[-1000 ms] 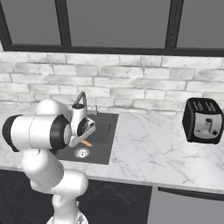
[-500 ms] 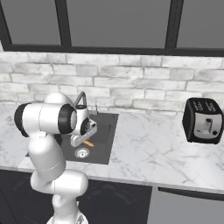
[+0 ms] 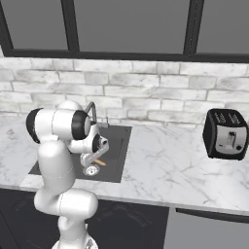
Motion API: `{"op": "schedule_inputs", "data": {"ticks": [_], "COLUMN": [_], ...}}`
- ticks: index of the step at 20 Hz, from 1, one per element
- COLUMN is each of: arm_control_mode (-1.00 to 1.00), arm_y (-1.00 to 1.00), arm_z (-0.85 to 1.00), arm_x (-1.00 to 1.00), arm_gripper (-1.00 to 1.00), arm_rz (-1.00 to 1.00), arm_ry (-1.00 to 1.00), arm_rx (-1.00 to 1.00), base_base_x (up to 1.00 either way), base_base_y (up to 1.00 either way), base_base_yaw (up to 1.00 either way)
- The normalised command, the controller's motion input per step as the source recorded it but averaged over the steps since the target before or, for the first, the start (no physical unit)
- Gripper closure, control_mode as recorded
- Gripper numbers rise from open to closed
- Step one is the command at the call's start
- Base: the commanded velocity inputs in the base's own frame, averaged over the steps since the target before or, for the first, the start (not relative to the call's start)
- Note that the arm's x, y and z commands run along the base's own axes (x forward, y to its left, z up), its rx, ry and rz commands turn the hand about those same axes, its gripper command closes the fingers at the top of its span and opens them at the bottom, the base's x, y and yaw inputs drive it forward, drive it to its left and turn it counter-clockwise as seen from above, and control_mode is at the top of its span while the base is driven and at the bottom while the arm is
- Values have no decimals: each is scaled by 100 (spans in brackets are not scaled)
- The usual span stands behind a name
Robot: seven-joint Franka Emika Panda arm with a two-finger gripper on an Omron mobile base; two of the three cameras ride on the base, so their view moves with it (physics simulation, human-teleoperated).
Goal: Move the cutting board and knife to the sink. Then move spray from the cabinet to the counter.
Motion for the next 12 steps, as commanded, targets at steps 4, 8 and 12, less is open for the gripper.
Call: {"op": "schedule_inputs", "data": {"ticks": [4, 8, 12], "arm_control_mode": [-100, -100, -100], "arm_y": [0, 0, 0], "arm_z": [-26, -25, -8], "arm_x": [0, 2, 11], "arm_gripper": [100, 100, -100], "arm_rz": [0, 0, 0], "arm_ry": [0, 0, 0], "arm_rx": [-2, -1, 0], "base_base_x": [0, 0, 0], "base_base_y": [0, 0, 0], "base_base_yaw": [0, 0, 0]}}
